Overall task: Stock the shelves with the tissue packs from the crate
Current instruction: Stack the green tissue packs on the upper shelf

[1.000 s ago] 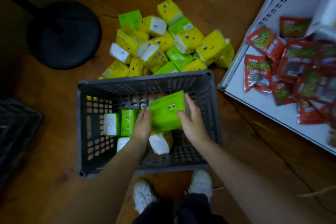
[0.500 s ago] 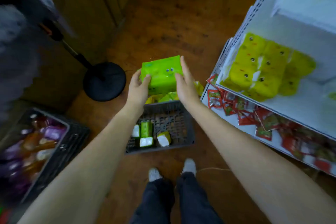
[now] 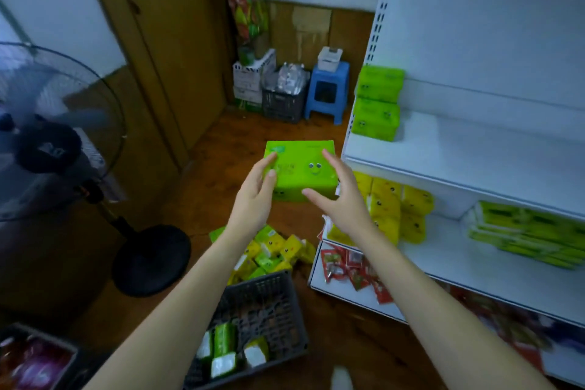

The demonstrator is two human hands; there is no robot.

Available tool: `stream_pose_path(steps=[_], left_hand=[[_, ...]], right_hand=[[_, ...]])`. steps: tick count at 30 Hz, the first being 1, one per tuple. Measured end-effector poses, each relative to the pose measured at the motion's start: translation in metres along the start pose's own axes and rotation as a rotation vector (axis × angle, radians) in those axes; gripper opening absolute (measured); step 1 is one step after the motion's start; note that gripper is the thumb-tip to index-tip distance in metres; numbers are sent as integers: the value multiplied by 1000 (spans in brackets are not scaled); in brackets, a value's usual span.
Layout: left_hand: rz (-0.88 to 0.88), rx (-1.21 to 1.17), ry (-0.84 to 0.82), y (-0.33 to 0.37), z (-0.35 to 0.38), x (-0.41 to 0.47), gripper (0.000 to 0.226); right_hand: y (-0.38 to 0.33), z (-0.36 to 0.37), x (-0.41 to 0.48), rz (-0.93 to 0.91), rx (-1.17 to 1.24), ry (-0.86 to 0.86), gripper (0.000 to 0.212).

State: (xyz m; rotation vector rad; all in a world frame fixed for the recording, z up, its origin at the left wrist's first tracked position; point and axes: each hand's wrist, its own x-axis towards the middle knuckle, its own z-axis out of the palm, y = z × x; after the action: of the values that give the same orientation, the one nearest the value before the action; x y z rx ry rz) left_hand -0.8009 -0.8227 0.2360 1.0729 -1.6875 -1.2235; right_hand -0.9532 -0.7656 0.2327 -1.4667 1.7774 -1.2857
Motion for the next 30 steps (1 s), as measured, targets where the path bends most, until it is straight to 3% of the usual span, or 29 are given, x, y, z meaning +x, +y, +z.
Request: stream_pose_path(steps=[7,11,14,19,24,30], left_hand=[[55,6,-109,24,86,56,45],[-50,-104,-99,23,147,93,49],[-98,-44,-32,17,177,120,46],[-51,-16,2,36,202,169,34],[-43,-60,-128,48,213,214,55],[-95,13,-239,29,218,238,56]], right_hand=[[43,-82,29,-18,-15,76,59],[80,-123,53,11,-13,106,56],[102,-141,75,13,-17,121,59],[122,-163,131,-37,-14,175,62],[132,-176,188,-2,-28,187,66],[160,-172,217,58,-60,194,69]])
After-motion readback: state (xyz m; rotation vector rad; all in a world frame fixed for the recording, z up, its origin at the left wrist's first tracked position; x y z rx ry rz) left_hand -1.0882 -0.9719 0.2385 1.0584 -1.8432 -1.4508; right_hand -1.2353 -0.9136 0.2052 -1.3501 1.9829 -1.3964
